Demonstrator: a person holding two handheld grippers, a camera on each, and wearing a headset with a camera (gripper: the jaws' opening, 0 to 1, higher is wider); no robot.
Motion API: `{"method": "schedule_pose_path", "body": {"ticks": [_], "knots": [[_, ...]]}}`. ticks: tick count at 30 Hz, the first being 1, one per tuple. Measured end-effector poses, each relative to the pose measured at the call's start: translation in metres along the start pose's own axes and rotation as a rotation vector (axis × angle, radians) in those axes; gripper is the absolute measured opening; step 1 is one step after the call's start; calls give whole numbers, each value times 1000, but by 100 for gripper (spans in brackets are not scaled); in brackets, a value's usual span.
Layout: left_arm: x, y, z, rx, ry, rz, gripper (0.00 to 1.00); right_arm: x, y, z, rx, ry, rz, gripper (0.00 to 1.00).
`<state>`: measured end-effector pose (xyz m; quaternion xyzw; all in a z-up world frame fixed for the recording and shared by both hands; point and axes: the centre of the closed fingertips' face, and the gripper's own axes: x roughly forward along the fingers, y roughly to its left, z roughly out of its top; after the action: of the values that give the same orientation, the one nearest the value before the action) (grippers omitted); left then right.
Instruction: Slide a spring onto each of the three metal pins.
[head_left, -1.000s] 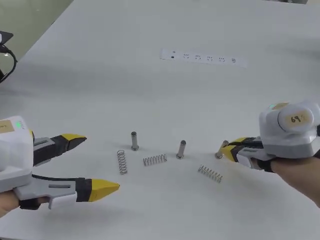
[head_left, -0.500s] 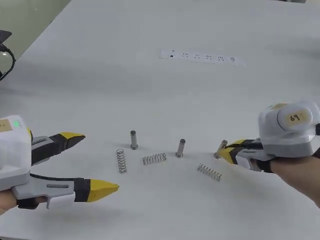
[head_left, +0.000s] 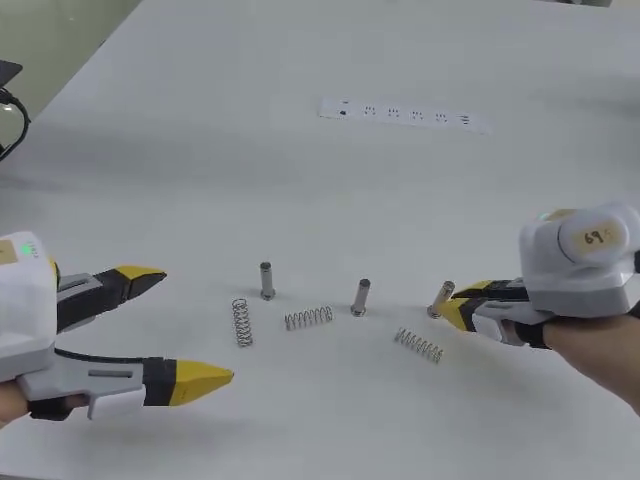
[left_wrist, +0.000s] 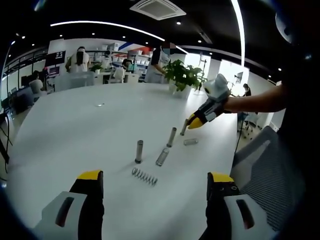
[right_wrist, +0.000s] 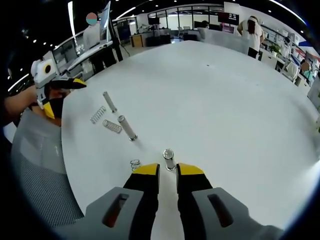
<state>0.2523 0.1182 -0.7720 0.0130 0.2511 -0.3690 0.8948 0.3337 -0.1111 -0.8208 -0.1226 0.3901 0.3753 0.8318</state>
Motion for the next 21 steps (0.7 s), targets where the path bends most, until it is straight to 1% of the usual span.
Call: {"method": "schedule_pose_path", "body": {"ticks": [5, 9, 16, 21], "knots": [[0, 0, 0, 0, 1, 2, 81, -1, 0, 1, 5, -14, 1, 15], [-1, 1, 1, 0, -3, 3, 82, -1, 0, 2, 3, -16, -1, 19], [-1, 2, 1, 2, 0, 1, 82, -3, 1, 4, 8, -27, 9, 22], [-1, 3, 2, 3, 1, 1, 82, -5, 3, 2, 2, -25, 15, 25]]}}
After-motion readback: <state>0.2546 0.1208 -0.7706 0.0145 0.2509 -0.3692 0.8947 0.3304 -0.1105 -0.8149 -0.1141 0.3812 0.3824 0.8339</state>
